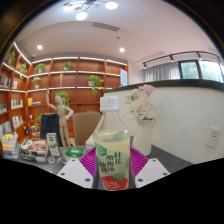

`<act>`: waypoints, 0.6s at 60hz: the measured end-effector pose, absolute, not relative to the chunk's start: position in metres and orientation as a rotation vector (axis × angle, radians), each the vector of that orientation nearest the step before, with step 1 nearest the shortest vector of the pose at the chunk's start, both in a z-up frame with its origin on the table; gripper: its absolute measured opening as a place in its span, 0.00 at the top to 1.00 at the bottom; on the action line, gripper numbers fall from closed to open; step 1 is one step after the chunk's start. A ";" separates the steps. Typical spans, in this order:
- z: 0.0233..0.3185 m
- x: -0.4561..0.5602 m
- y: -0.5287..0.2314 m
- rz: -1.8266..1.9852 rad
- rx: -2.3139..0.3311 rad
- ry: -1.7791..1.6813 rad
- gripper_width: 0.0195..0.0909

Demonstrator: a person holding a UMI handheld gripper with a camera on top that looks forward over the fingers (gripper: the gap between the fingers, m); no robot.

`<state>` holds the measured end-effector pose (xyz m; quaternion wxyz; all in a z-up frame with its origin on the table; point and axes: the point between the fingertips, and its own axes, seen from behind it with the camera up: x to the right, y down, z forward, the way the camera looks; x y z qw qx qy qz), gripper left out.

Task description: Pour water

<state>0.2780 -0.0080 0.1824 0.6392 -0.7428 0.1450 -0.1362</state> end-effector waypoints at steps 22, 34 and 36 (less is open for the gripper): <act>0.113 0.341 -0.002 -0.417 -1.788 0.347 0.69; 0.099 0.344 -0.003 -0.342 -1.748 0.417 0.68; 0.098 0.345 -0.004 -0.335 -1.746 0.421 0.67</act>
